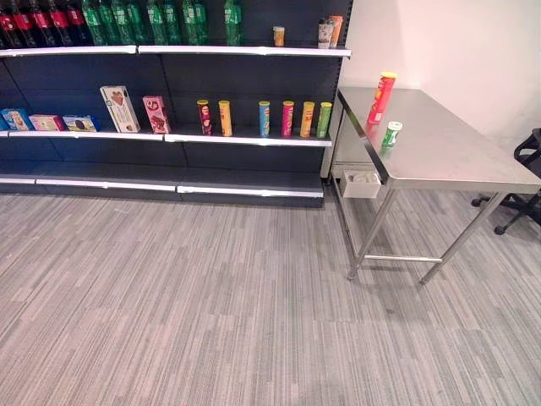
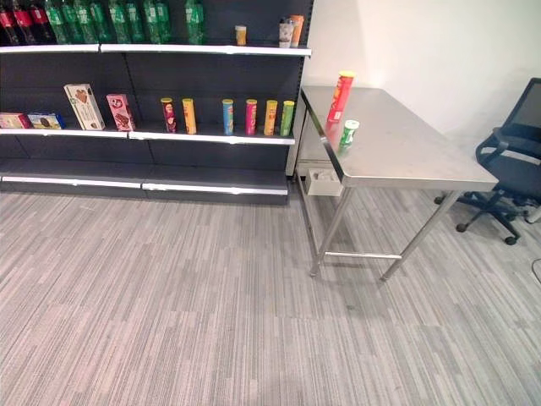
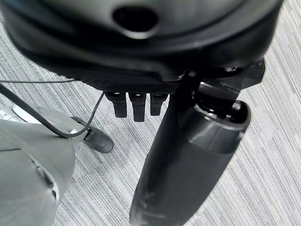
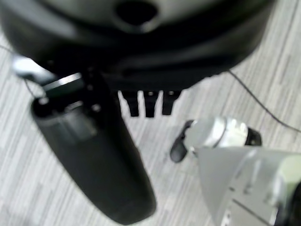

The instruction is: Put the goods on the table back onto the shelves and tidy them up.

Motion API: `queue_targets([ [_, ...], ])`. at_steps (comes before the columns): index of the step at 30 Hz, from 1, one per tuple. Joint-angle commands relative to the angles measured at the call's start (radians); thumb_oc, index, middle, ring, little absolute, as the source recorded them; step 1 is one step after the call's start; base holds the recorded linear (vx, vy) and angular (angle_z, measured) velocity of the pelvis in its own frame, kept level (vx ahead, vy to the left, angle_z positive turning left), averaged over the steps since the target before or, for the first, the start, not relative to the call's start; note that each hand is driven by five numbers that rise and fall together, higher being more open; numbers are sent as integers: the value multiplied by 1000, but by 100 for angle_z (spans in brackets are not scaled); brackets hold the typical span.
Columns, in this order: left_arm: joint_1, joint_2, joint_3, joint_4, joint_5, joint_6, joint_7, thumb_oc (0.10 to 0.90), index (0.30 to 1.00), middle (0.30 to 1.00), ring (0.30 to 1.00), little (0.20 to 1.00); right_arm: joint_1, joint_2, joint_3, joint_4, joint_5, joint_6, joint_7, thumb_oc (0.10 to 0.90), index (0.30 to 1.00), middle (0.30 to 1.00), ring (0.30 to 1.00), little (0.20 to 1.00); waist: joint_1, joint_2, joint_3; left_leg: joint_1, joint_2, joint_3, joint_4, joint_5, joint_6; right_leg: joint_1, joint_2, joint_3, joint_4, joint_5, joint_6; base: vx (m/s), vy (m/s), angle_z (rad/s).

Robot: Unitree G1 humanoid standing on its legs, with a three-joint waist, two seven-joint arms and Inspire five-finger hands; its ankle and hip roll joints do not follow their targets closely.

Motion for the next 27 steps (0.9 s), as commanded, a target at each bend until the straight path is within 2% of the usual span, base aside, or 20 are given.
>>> queue_targets([
  [1,-64,4,26,5,13,-32,-15,800,900,900,900,900,-76,11,-9,97,-18,-24,-5,800,900,900,900,900,-9,-24,8,45,61,-15,-13,-65,-60,28,-61,-42,-81,63,91,0,0,0],
  [12,-62,-9,0,10,15,-18,-59,800,900,900,900,900,-72,12,16,97,-52,-24,8,800,900,900,900,900,-17,-22,8,46,62,-12,-13,-65,-59,23,-59,-35,-81,67,90,0,0,0],
  [18,-67,-31,-66,-23,26,-13,-102,800,900,900,900,900,-76,19,42,87,-73,-21,33,800,900,900,900,900,-23,-22,16,46,67,-11,-13,-64,-60,24,-54,-32,-81,65,87,0,0,0],
  [27,-65,-24,-71,-15,34,-3,-120,800,900,900,900,900,-82,11,55,80,-89,-25,42,800,900,900,900,900,-24,-23,15,47,73,-15,-13,-62,-63,25,-47,-36,-74,59,82,9,-9,-1],
])
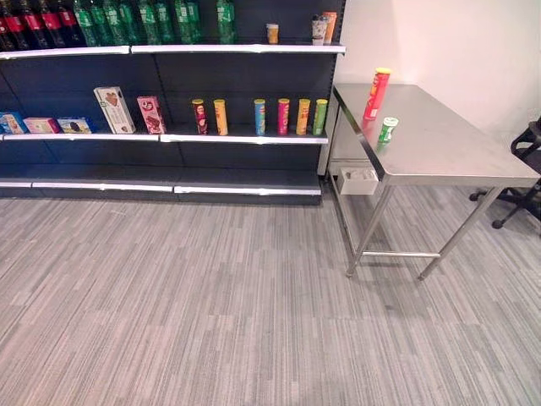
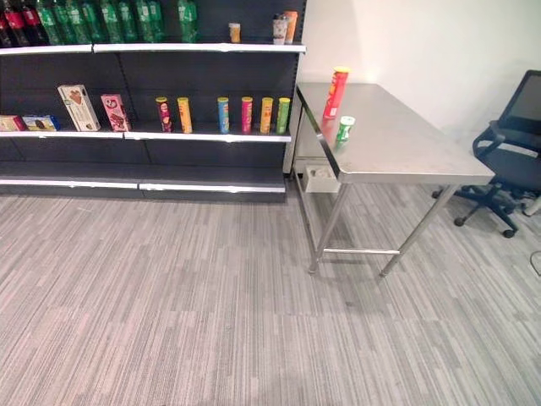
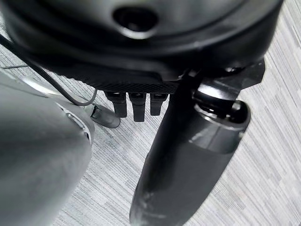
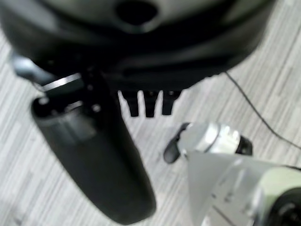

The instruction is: Put the goods on the table back onto the shelves and tidy them up.

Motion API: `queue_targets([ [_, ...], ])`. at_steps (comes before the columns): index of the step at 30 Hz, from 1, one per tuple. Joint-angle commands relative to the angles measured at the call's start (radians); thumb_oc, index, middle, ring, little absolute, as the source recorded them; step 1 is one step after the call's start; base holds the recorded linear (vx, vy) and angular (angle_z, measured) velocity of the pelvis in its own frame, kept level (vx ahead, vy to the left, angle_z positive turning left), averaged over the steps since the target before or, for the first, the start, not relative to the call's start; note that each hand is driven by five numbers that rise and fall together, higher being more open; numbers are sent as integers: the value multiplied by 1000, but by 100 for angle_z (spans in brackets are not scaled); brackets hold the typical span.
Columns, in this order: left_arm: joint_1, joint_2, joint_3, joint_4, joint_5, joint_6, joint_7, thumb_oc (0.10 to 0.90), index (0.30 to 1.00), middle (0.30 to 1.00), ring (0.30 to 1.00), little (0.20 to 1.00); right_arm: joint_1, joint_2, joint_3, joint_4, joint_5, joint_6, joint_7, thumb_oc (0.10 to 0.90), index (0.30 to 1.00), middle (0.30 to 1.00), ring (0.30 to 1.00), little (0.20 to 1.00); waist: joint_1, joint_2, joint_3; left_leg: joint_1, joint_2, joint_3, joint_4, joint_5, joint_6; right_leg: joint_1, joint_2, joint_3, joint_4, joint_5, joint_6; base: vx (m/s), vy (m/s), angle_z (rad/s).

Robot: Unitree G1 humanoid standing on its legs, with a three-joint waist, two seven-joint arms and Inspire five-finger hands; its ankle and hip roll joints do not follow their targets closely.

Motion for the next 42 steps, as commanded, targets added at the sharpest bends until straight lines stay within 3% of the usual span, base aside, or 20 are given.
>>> queue_targets([
  [1,-64,14,45,24,32,-7,-13,800,900,900,900,900,-70,9,-1,82,-19,-20,15,800,900,900,900,900,-11,-27,9,48,68,-25,-11,-62,-61,31,-52,-44,-75,60,83,0,0,0],
  [6,-66,9,33,16,29,-11,-16,800,900,900,900,900,-78,13,11,78,-31,-25,14,800,900,900,900,900,-5,-30,29,43,76,-21,39,-68,-58,33,-50,-31,-55,40,71,11,-25,2],
  [8,-78,10,28,7,8,-15,-11,800,900,900,900,900,-95,9,23,77,-39,-31,7,800,900,900,900,900,6,-45,73,-71,85,-40,234,-84,-61,27,-57,-22,-32,23,48,-157,-87,-4],
  [10,-95,10,21,-18,-20,-17,-3,800,900,900,900,900,-104,6,27,74,-46,-27,0,800,900,900,900,900,23,-53,121,-234,103,-109,490,7,-80,26,-49,-19,-11,10,17,-128,-103,-7],
  [12,-105,6,32,-35,-76,-19,0,800,900,900,900,900,-118,1,37,59,-50,-21,-3,800,900,900,900,900,39,-65,146,-341,80,-168,620,66,-74,21,-45,-13,-6,-7,7,35,-34,-11],
  [14,-109,2,50,-34,-112,-21,7,800,900,900,900,900,-124,-11,40,58,-55,-20,-14,800,900,900,900,900,45,-63,144,-407,108,-164,576,50,-74,33,-49,-9,-6,-26,16,193,97,-6],
  [16,-103,1,51,-33,-112,-22,11,800,900,900,900,900,-123,-18,52,48,-79,-18,-13,800,900,900,900,900,52,-51,132,-394,159,-145,404,43,-71,50,-61,3,-2,-45,36,398,283,-4],
  [17,-107,-5,42,-24,-117,-24,21,800,900,900,900,900,-131,-24,72,32,-92,-20,-16,800,900,900,900,900,69,-28,136,-421,193,-144,183,126,-92,77,-70,14,4,-76,50,511,374,-25],
  [19,-116,-15,39,-5,-120,-22,28,800,900,900,900,900,-133,-23,76,18,-104,-17,-17,800,900,900,900,900,77,-22,136,-453,212,-125,36,170,-114,122,-88,19,5,-112,66,480,304,4],
  [23,-94,3,70,21,-108,-27,38,800,900,900,900,900,-110,-13,61,3,-118,-25,-17,800,900,900,900,900,81,-8,60,-420,187,-93,56,209,-113,188,-152,64,1,-117,112,564,345,-24],
  [26,-98,17,40,15,-54,-39,42,800,900,900,900,900,-91,9,67,3,-134,-17,0,800,900,900,900,900,72,-32,29,-420,131,-58,104,186,-89,181,-215,80,39,-40,142,471,368,-46],
  [28,-124,25,-12,-15,-5,-42,32,800,900,900,900,900,-85,25,74,6,-148,-16,12,800,900,900,900,900,60,-44,12,-349,47,3,80,130,-25,109,-287,92,205,131,152,464,454,-31],
  [31,-152,44,-55,-26,62,-44,48,800,900,900,900,900,-105,33,101,-5,-189,-23,4,800,900,900,900,900,49,-26,37,-236,-34,55,25,64,47,-4,-381,23,443,329,136,347,466,-23],
  [32,-156,48,-63,-25,73,-42,49,800,900,900,900,900,-114,36,112,-18,-192,-30,1,800,900,900,900,900,35,-19,51,-195,-45,53,10,49,59,-53,-374,17,502,327,129,335,403,-17],
  [35,-148,56,-74,-18,120,-43,31,800,900,900,900,900,-108,36,139,-65,-184,-43,10,800,900,900,900,900,-29,6,94,-98,-55,45,-11,6,62,-198,-201,39,517,97,85,287,208,-25],
  [36,-148,56,-73,-18,120,-43,30,800,900,900,900,900,-108,36,140,-66,-184,-43,10,800,900,900,900,900,-31,5,97,-94,-55,44,-11,5,62,-193,-201,37,518,94,85,464,57,5],
  [37,-140,59,-58,-3,128,-38,27,800,900,900,900,900,-108,30,153,-66,-197,-53,0,800,900,900,900,900,-49,-3,110,-27,-62,62,-11,-59,52,-244,-138,-65,320,53,79,601,-19,38],
  [38,-137,52,-54,5,148,-37,24,800,900,900,900,900,-101,34,156,-52,-196,-51,6,800,900,900,900,900,-62,-17,107,16,-82,47,-11,-104,47,-285,-93,-80,166,103,99,734,-43,-5],
  [40,-148,45,-53,6,153,-40,21,800,900,900,900,900,-95,38,149,-36,-197,-44,8,800,900,900,900,900,-75,-21,107,60,-90,22,-11,-151,38,-315,-85,-87,67,161,138,471,-89,-12],
  [42,-154,21,-74,-4,177,-41,10,800,900,900,900,900,-79,40,134,1,-197,-26,19,800,900,900,900,900,-92,-24,110,106,-100,-6,-11,-175,39,-307,-97,-104,19,195,131,431,-160,125],
])
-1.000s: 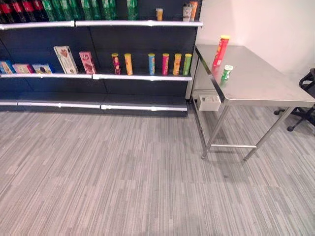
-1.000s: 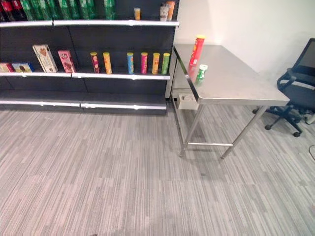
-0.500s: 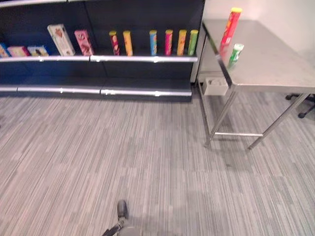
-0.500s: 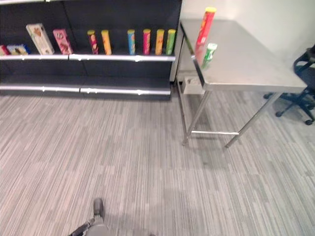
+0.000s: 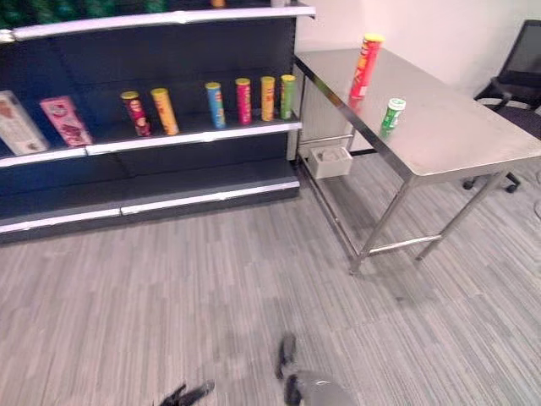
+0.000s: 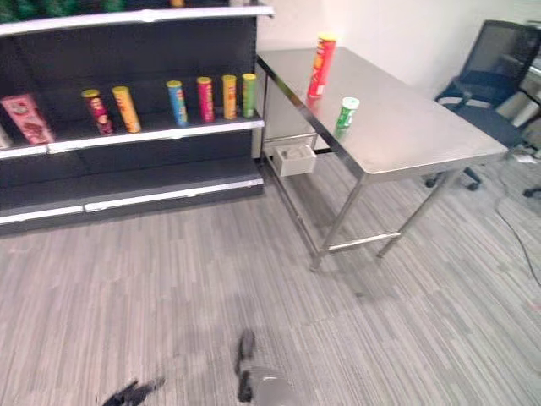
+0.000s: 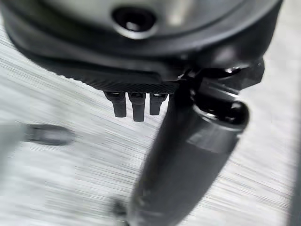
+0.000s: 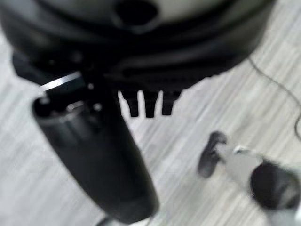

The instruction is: Put the goods on the table back onto the shelves and tidy them up.

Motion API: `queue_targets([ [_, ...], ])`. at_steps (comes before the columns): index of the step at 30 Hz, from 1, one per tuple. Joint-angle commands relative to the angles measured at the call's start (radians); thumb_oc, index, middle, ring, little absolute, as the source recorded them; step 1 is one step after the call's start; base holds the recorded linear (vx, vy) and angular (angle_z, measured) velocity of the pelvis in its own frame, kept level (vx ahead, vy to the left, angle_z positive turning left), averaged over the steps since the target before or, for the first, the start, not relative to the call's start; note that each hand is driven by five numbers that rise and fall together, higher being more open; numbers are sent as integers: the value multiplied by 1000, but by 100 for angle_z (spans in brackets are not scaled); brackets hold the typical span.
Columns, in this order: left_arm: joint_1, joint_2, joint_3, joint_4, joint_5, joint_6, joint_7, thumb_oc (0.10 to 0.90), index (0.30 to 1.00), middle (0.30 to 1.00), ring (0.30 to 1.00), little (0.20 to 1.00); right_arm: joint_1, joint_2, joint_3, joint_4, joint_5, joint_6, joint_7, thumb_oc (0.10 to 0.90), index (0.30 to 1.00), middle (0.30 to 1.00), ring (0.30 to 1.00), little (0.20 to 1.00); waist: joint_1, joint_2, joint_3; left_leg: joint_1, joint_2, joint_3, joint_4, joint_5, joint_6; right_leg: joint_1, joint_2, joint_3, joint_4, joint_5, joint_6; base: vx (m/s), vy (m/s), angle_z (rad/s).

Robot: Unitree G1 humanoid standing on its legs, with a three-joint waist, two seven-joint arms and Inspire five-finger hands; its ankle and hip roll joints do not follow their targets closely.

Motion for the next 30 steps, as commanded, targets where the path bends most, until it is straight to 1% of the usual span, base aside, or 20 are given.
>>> queue_targets([
  [1,-47,26,-47,-36,54,-45,-36,800,900,900,900,900,-54,-18,6,66,5,-5,9,800,900,900,900,900,-5,-16,9,-102,39,-57,-11,80,16,255,-81,48,-54,178,98,576,-203,113],
  [2,-25,7,-55,-34,48,-36,-52,800,900,900,900,900,-55,-23,-5,76,9,-2,13,800,900,900,900,900,-4,2,-4,-66,55,-66,-11,71,14,276,-62,49,-23,149,80,559,-214,86],
  [4,-14,-11,-62,-6,41,-27,-61,800,900,900,900,900,-83,-40,-11,72,36,-13,8,800,900,900,900,900,0,14,-18,-105,93,-51,163,108,-24,351,-41,47,-52,126,52,439,-224,33],
  [5,-20,-9,-67,-9,42,-26,-56,800,900,900,900,900,-93,-44,-12,62,49,-22,1,800,900,900,900,900,5,9,-17,-146,113,-46,255,150,-51,381,-40,42,-75,125,43,158,-125,-12],
  [6,-21,-9,-67,-9,42,-26,-56,800,900,900,900,900,-93,-43,-12,62,49,-22,1,800,900,900,900,900,4,9,-17,-149,115,-47,259,148,-51,381,-39,41,-77,126,43,200,-148,-8],
  [8,-30,-2,-84,-42,41,-31,-37,800,900,900,900,900,-119,-47,15,-12,69,-46,-22,800,900,900,900,900,24,-15,-20,-237,172,-15,513,268,-100,460,-22,50,-134,108,3,322,-206,-12],
  [9,-34,-4,-89,-51,40,-34,-30,800,900,900,900,900,-126,-49,24,-31,64,-51,-28,800,900,900,900,900,29,-29,-20,-265,182,0,556,289,-99,479,-27,57,-148,100,-3,321,-174,-39],
  [12,-39,-6,-91,-55,42,-36,-18,800,900,900,900,900,-141,-56,49,-65,35,-61,-44,800,900,900,900,900,49,-43,-12,-329,218,39,595,254,-84,524,-32,78,-169,84,-7,234,-29,-47],
  [14,-32,-4,-86,-48,38,-29,-17,800,900,900,900,900,-142,-55,109,-116,-65,-70,-54,800,900,900,900,900,73,-61,-22,-391,182,-5,438,207,-48,542,-53,125,-179,72,13,341,86,-59],
  [15,-32,-4,-84,-46,36,-28,-18,800,900,900,900,900,-142,-49,126,-119,-86,-67,-52,800,900,900,900,900,89,-55,-23,-414,170,-54,327,213,-47,557,-51,138,-186,65,22,316,107,-63],
  [17,-34,-5,-72,-27,10,-32,-13,800,900,900,900,900,-141,-36,162,-118,-114,-69,-54,800,900,900,900,900,118,-35,-25,-425,143,-198,119,293,-61,577,-31,187,-188,48,26,356,79,-84],
  [19,-37,-11,-44,-15,-37,-36,-9,800,900,900,900,900,-135,-27,162,-100,-130,-60,-51,800,900,900,900,900,134,-28,-20,-483,151,-315,32,349,-82,604,-23,235,-187,28,26,415,69,-174],
  [21,-20,3,4,7,-56,-40,-12,800,900,900,900,900,-75,-17,95,-37,-112,-44,-25,800,900,900,900,900,108,-5,-54,-432,161,-262,8,346,-83,643,-58,321,-175,-9,50,855,593,-194],
  [22,-61,20,-127,-40,126,-52,-30,800,900,900,900,900,-57,-33,60,2,-126,-35,-1,800,900,900,900,900,37,0,-66,-365,112,-148,-11,300,-35,577,-113,421,-81,7,100,810,830,-178],
  [24,-82,30,-157,-53,163,-54,-34,800,900,900,900,900,-63,-34,65,4,-147,-37,3,800,900,900,900,900,22,4,-56,-345,98,-108,-11,271,-13,520,-117,456,6,16,112,320,418,-259],
  [25,-96,34,-164,-62,166,-54,-34,800,900,900,900,900,-69,-31,73,0,-154,-37,6,800,900,900,900,900,16,8,-40,-333,95,-79,-11,258,-2,485,-116,451,70,33,116,163,386,-249],
  [26,-120,40,-210,-81,226,-52,-42,800,900,900,900,900,-69,-18,87,-11,-170,-36,21,800,900,900,900,900,11,30,-7,-293,105,36,-11,222,13,365,-192,173,268,100,108,163,419,-209],
  [27,-120,40,-230,-80,252,-48,-50,800,900,900,900,900,-68,-16,98,-10,-192,-39,16,800,900,900,900,900,1,27,-4,-274,109,89,-11,202,8,335,-191,43,267,68,93,231,370,-94],
  [28,-116,39,-237,-81,265,-43,-55,800,900,900,900,900,-64,-17,105,-5,-203,-40,12,800,900,900,900,900,-5,25,-5,-254,107,91,-11,176,2,319,-166,25,245,32,101,195,99,-227],
  [30,-115,40,-255,-87,286,-36,-66,800,900,900,900,900,-60,-19,120,7,-225,-35,19,800,900,900,900,900,-2,23,-1,-224,107,122,-11,149,1,299,-126,-62,156,36,91,145,-13,-216],
])
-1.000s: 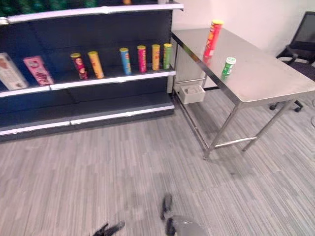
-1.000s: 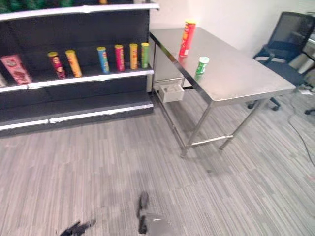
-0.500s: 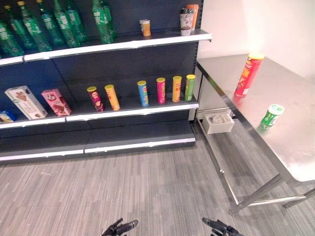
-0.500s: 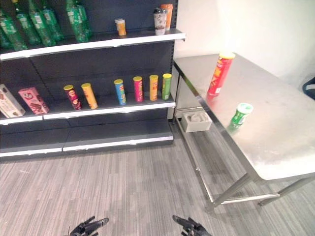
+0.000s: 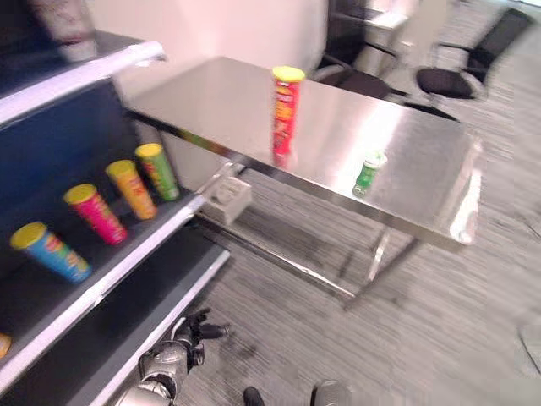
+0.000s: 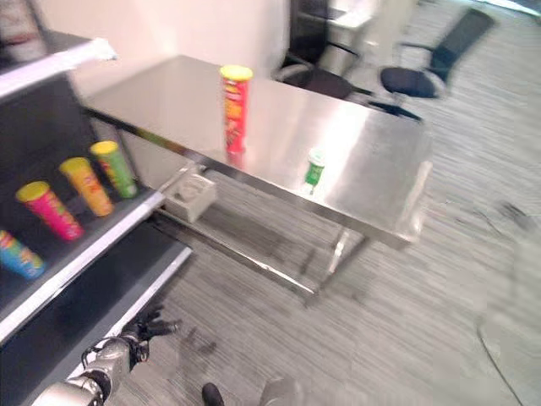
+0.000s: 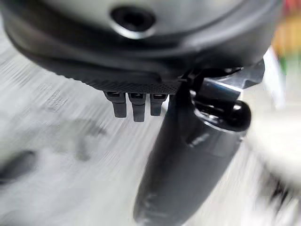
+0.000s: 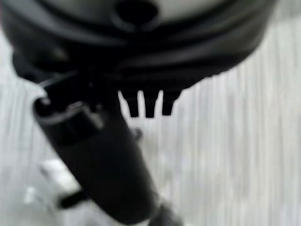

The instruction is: Put the goods on the table back onto the shelves and tidy them up.

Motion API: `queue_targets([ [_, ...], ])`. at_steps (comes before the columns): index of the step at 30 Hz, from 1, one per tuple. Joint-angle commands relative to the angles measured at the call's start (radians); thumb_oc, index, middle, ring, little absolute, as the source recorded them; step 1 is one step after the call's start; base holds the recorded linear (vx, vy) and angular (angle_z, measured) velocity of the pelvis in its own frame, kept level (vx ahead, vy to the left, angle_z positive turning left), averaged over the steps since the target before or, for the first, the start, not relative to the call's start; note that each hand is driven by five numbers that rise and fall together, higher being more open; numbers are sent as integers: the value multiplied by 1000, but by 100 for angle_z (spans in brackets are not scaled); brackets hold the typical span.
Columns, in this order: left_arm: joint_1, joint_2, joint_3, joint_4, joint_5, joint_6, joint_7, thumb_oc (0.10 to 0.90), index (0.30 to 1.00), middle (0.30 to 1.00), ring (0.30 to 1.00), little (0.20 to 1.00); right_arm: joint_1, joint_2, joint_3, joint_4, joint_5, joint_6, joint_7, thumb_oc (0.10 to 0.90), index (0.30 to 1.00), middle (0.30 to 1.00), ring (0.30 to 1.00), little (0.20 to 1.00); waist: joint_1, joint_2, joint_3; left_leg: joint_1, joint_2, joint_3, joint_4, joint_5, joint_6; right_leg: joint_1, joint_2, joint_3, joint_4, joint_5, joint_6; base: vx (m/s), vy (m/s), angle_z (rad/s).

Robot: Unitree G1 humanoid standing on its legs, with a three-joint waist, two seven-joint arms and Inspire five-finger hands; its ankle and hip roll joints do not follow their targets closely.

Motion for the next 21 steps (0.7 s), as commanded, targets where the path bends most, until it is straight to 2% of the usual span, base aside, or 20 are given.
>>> queue_targets([
  [1,114,-29,63,-14,50,0,-30,800,900,900,900,900,-66,-47,-8,103,-39,-13,-5,800,900,900,900,900,84,49,-46,141,66,-108,-239,99,63,181,114,153,-377,185,73,53,-6,-77],
  [3,114,-29,63,-14,50,0,-30,800,900,900,900,900,-66,-47,-8,103,-39,-13,-5,800,900,900,900,900,84,49,-46,141,66,-108,-239,99,63,181,114,153,-377,185,73,45,-39,-3],
  [4,117,-38,53,-2,82,-1,-35,800,900,900,900,900,-52,-50,-15,122,-15,-13,-11,800,900,900,900,900,85,31,-71,161,53,-103,-239,95,69,254,160,175,-517,173,51,213,-146,96],
  [5,133,-58,78,-7,39,-7,-39,800,900,900,900,900,-50,-57,-19,113,15,-21,-11,800,900,900,900,900,105,31,-90,184,51,-87,-230,97,61,307,183,184,-584,183,46,312,-247,111],
  [6,161,-96,84,20,21,0,-53,800,900,900,900,900,-61,-61,-5,82,7,-36,-15,800,900,900,900,900,112,20,-88,147,67,-75,-96,60,46,352,199,222,-629,187,33,230,-203,83],
  [8,162,-98,85,23,16,2,-52,800,900,900,900,900,-63,-61,2,76,1,-38,-19,800,900,900,900,900,114,13,-83,125,79,-67,-36,56,36,366,201,227,-644,189,29,60,-117,6],
  [9,160,-99,91,21,6,3,-48,800,900,900,900,900,-68,-61,11,65,-9,-42,-24,800,900,900,900,900,120,1,-75,90,105,-57,53,70,22,381,198,233,-654,192,20,23,-155,-8],
  [10,152,-90,102,0,-17,-3,-34,800,900,900,900,900,-71,-65,29,30,-23,-48,-35,800,900,900,900,900,138,-11,-56,24,152,-81,189,105,2,408,211,252,-676,182,-2,2,-141,-7],
  [11,143,-89,103,-21,-34,-6,-24,800,900,900,900,900,-70,-80,30,23,-39,-53,-50,800,900,900,900,900,160,-21,-51,-35,105,-146,144,112,33,411,200,253,-700,196,-4,25,-57,-40],
  [12,143,-89,105,-23,-37,-7,-22,800,900,900,900,900,-66,-87,33,11,-52,-57,-58,800,900,900,900,900,167,-21,-54,-40,81,-183,82,107,40,415,197,262,-710,198,4,44,65,-47],
  [14,155,-92,111,-18,-34,-12,-18,800,900,900,900,900,-59,-99,47,-34,-91,-71,-72,800,900,900,900,900,186,-11,-60,-38,34,-273,-39,130,46,412,209,294,-720,199,16,88,61,-50],
  [15,155,-95,105,-10,-25,-13,-14,800,900,900,900,900,-64,-118,46,-58,-110,-77,-86,800,900,900,900,900,187,-9,-56,-49,32,-299,-58,157,34,413,208,305,-721,199,16,67,34,-50],
  [18,168,-94,138,-9,-46,-7,-14,800,900,900,900,900,-40,-137,56,-184,-179,-96,-134,800,900,900,900,900,178,4,-65,-8,26,-301,-136,162,45,410,221,318,-719,199,18,53,39,-53],
  [19,187,-86,167,-38,-48,-6,-9,800,900,900,900,900,33,-174,19,-387,-233,-101,-164,800,900,900,900,900,163,11,-74,29,19,-292,-173,173,50,406,223,327,-716,204,16,110,94,-27],
  [21,200,-82,181,-33,-10,1,-11,800,900,900,900,900,116,-210,-40,-582,-270,-97,-177,800,900,900,900,900,143,19,-82,69,16,-273,-223,180,54,402,225,338,-715,208,21,109,97,-6],
])
